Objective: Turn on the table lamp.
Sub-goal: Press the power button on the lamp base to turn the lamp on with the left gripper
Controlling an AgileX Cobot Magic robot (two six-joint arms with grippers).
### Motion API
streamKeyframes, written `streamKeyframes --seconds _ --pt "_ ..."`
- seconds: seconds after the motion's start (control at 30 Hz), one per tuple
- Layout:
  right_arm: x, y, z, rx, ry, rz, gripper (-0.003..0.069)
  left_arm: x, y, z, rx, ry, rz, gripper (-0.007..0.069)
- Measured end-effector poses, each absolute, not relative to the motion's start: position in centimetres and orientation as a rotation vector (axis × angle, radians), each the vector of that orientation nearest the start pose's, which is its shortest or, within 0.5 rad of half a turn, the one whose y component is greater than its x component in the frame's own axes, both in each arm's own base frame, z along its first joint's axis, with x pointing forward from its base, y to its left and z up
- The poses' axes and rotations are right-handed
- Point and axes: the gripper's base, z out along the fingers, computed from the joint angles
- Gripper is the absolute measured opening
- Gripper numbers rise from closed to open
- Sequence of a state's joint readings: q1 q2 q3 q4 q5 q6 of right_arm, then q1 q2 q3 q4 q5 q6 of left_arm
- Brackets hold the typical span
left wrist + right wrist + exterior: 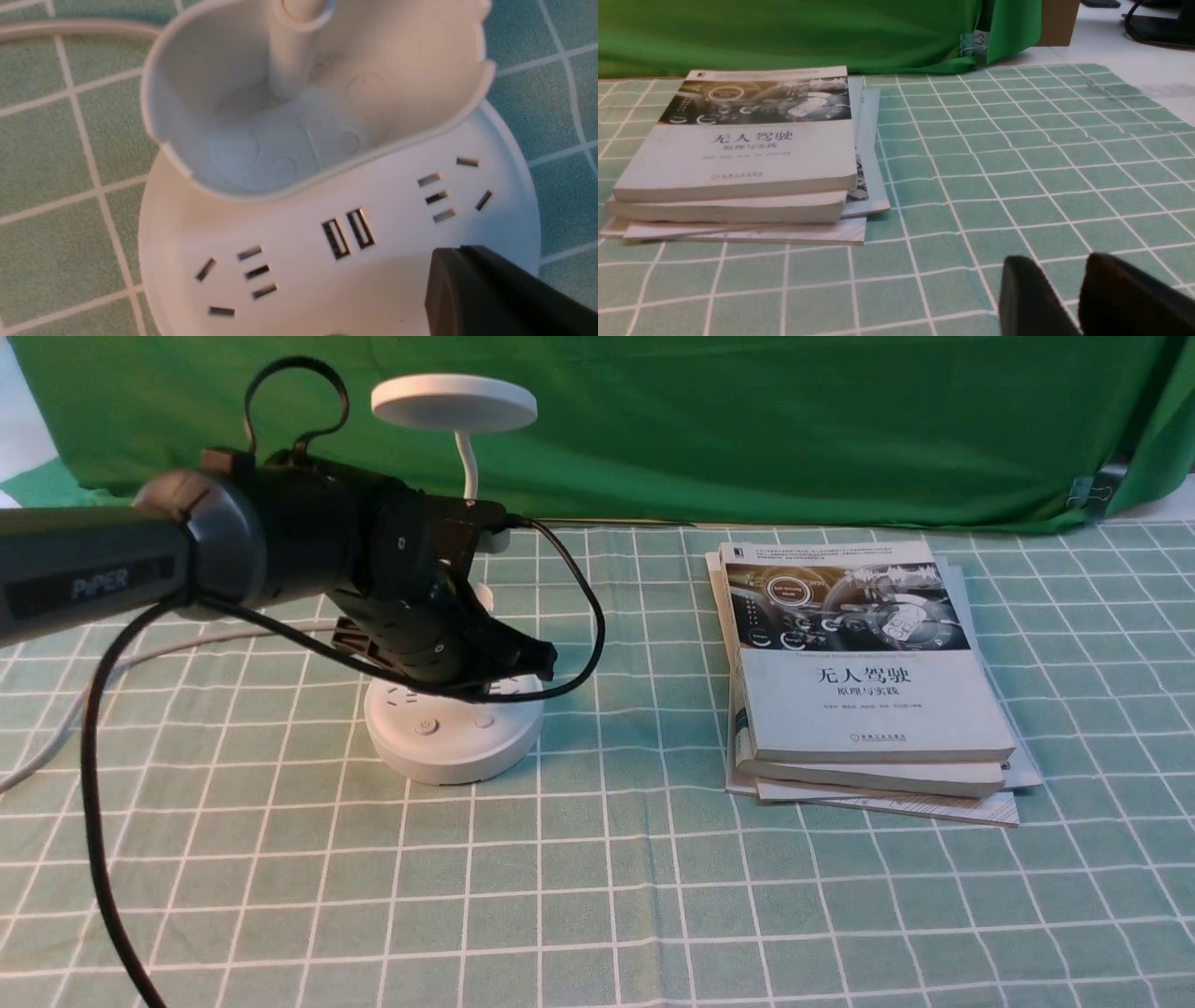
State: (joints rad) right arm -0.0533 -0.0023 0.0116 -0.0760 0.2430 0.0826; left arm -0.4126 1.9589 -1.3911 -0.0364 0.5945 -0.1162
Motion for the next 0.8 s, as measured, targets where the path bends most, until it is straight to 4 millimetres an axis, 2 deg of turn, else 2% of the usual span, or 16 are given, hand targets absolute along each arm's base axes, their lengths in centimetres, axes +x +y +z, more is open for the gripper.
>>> streamKeyframes --seconds 0.4,0.8 --pt "5.5 -0.5 18.7 0.067 1.734 -0.049 0.0238 38.5 -17.5 18.2 0.316 2.662 -0.272 0.0001" --pt "5.5 -0.5 18.7 0.067 1.735 -0.049 0.0239 38.4 -17.5 18.6 0.314 2.663 -0.289 0.0001"
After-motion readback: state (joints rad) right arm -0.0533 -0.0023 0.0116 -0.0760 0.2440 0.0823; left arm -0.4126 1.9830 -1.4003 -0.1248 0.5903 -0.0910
